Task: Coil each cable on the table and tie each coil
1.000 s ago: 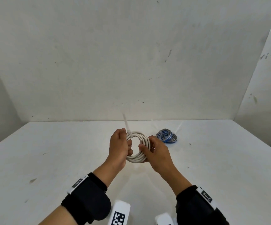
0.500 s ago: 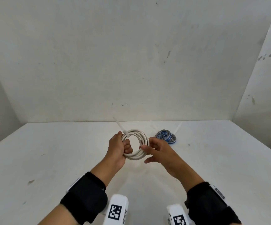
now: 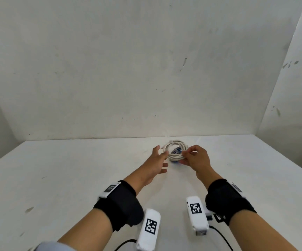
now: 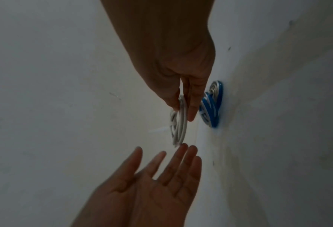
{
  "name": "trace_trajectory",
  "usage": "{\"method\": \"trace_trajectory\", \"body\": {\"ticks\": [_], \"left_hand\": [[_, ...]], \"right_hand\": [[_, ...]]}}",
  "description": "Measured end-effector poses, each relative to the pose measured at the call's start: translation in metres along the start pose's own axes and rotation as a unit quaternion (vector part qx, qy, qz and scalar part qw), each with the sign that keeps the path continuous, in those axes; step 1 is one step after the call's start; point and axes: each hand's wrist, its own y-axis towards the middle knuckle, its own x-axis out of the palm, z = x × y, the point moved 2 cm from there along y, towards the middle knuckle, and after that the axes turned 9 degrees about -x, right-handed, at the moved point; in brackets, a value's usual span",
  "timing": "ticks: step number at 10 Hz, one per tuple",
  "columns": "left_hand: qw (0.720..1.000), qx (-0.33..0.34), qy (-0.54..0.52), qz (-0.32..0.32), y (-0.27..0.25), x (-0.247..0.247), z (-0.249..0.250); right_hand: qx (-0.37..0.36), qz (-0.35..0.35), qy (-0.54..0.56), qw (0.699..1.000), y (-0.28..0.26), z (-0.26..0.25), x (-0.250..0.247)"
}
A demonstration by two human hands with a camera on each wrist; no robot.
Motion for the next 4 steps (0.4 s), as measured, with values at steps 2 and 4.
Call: {"method": "trace_trajectory", "body": {"ticks": [2,4], "left_hand": [[0.983,0.017,0.18,-0.014,0.005,0.003,-0.005],[0.878,0.113,0.464,-0.041,-0.032,-0.03,-0.054]], "right_hand": [[-0.071,0.008,-0.179,0.981,0.019,0.02,-0.005],[-0.081,-0.034,-0.169,0.982,0.011,0.012,-0.016]]}}
